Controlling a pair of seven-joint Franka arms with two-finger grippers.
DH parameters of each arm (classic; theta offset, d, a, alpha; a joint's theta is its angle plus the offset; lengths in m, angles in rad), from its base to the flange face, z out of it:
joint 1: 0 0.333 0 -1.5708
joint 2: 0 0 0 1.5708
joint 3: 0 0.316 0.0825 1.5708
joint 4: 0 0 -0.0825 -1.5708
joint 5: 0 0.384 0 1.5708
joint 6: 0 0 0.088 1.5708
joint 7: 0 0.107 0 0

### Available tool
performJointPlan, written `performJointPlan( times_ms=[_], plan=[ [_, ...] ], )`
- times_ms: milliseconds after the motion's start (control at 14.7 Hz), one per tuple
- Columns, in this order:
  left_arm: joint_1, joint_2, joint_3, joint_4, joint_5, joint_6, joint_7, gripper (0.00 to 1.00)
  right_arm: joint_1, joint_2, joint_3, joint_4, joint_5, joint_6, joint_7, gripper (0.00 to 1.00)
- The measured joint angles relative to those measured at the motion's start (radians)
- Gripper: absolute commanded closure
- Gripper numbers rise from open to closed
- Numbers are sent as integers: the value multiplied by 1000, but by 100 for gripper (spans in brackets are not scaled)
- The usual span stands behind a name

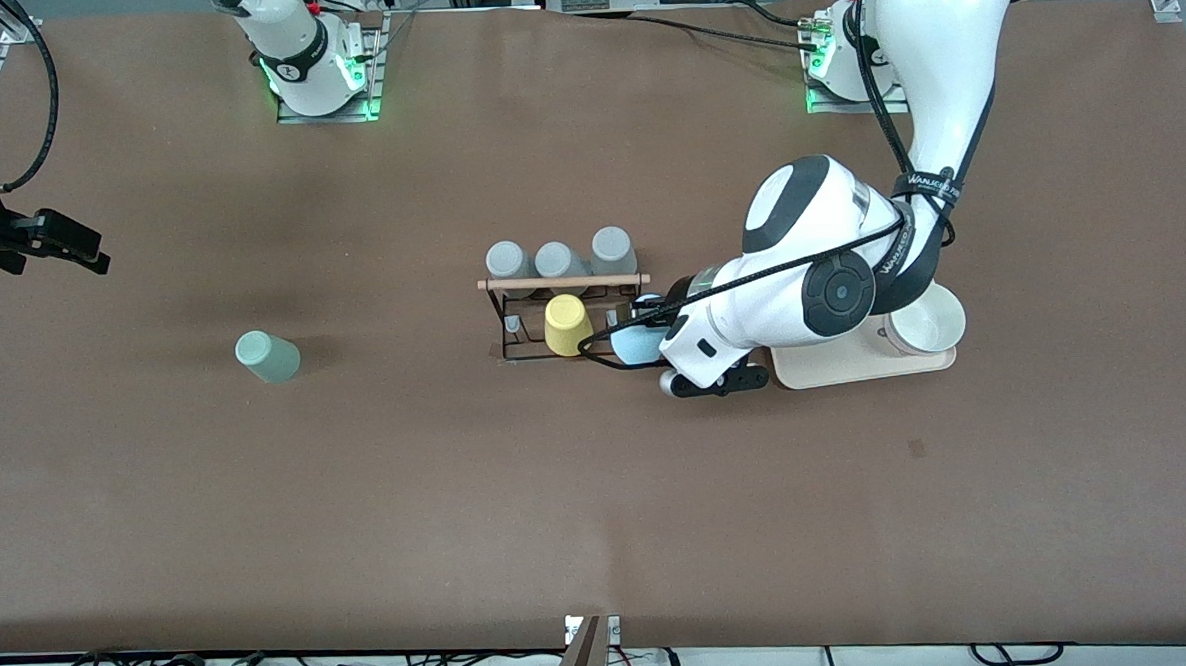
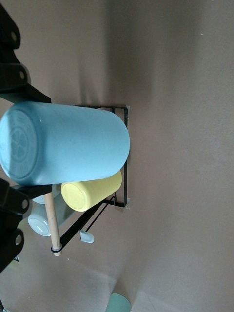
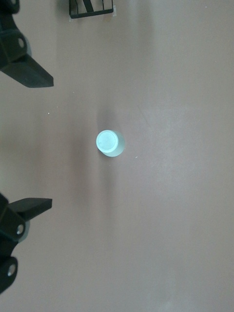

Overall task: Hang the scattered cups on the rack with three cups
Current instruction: 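Carry the light blue cup with the left gripper to the rack peg, then hang the light blue cup on the peg beside the yellow cup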

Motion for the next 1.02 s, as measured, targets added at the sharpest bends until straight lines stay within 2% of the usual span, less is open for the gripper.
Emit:
performJointPlan(
  times_ms=[1024],
  plan=[
    [-36, 31, 0, -12, 0, -2, 0, 87, 4, 5, 4, 0, 0, -4, 0, 0]
  ],
)
